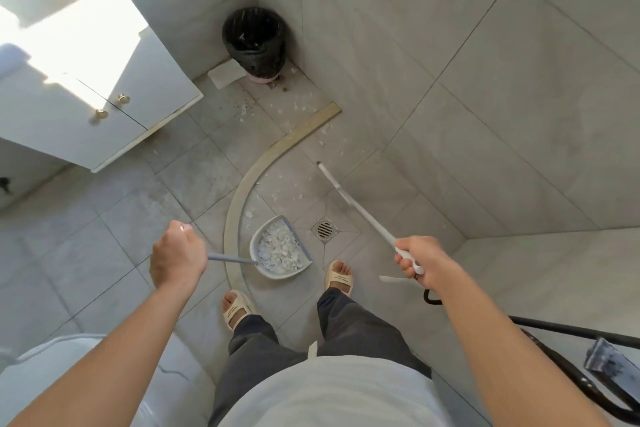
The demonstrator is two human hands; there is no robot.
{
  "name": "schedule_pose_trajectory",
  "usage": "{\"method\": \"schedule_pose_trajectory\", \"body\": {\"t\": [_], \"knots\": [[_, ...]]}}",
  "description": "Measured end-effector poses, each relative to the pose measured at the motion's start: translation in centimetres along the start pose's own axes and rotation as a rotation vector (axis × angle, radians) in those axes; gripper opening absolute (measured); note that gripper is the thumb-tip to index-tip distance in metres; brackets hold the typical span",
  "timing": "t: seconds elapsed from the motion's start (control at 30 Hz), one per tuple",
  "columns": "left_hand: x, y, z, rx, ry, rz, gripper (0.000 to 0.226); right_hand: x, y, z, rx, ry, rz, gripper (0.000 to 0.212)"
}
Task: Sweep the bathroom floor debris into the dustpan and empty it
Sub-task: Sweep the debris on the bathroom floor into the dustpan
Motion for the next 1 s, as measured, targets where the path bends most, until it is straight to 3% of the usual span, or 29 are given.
{"method": "schedule_pose_trajectory", "body": {"t": [0.1, 0.2, 0.4, 0.57, 0.67, 0.83, 1.0], "knots": [[0.3, -0.2, -1.5, 0.026, -0.075, 0.01, 0.03, -0.4, 2.9, 0.3, 0.181, -0.045, 0.104, 0.015], [0.7, 0.0, -2.3, 0.021, -0.077, -0.012, 0.029, -0.1, 5.5, 1.5, 0.22, -0.015, 0.09, 0.018], [0.8, 0.2, -3.1, 0.019, -0.071, -0.014, 0.029, 0.9, 5.4, 2.9, -0.124, 0.231, -0.239, 0.01], [0.0, -0.1, -3.2, -0.002, -0.091, -0.01, 0.03, 2.0, 1.5, 0.2, -0.255, 0.27, -0.331, 0.012], [-0.1, -0.1, -3.0, -0.015, -0.099, 0.012, 0.03, 2.3, 1.8, -0.2, -0.137, 0.196, -0.282, 0.009], [0.0, 0.1, -2.2, -0.045, -0.11, 0.032, 0.031, 2.4, 4.7, 1.2, 0.198, 0.032, -0.022, 0.015], [0.2, 0.5, -1.5, -0.059, -0.103, 0.043, 0.031, 1.1, 4.6, 2.6, 0.063, 0.134, -0.106, 0.013]]}}
Point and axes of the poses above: each hand's wrist, its own x-axis away from the middle knuckle, its own y-axis out of the palm, z = x × y, the point moved 6 cm from there along -x, towards the middle knuckle, and after that the axes turned 5 degrees about z, right-handed, at the moved point
